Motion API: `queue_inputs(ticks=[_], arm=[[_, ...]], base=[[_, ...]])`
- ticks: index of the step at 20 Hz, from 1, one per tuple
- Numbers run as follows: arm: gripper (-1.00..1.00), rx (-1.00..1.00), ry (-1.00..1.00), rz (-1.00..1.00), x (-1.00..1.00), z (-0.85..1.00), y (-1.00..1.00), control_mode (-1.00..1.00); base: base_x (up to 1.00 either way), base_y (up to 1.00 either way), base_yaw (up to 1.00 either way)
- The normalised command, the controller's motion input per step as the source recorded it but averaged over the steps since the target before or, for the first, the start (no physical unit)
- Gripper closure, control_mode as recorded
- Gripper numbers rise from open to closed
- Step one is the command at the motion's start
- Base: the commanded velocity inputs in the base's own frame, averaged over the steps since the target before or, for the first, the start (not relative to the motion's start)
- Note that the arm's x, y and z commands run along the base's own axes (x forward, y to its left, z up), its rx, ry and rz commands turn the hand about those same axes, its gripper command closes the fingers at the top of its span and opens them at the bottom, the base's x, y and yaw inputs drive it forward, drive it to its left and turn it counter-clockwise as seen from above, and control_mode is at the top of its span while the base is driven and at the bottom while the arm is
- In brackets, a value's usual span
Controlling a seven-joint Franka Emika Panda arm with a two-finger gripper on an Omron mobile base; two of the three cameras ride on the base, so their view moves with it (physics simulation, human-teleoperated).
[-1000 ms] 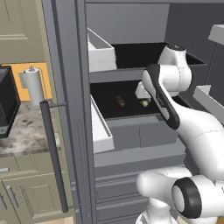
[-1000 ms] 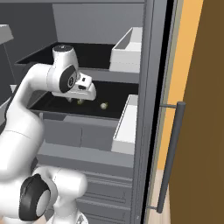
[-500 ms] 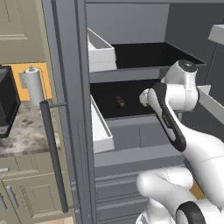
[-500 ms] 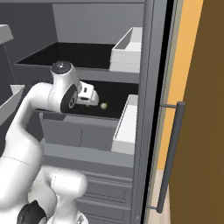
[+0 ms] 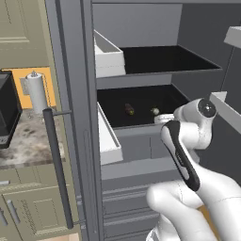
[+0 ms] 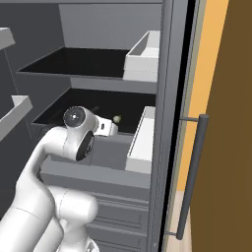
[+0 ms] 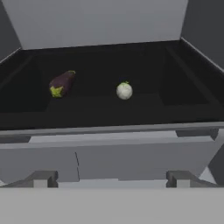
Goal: Move the radish and eggplant from the second highest shelf to the top shelf to make space. Then, place the pitcher from the counter on the cleared second highest shelf.
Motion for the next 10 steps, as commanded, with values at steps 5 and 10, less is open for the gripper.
queue_inputs(ticks=[5,10], arm=[[-1.00,0.00,0.15,-0.01,0.39,0.00,-0.12,-1.00],[-1.00,0.00,0.17,0.00,0.51,0.00,-0.06,-1.00]], base=[[0.00,0.00,0.00],[0.00,0.00,0.00]])
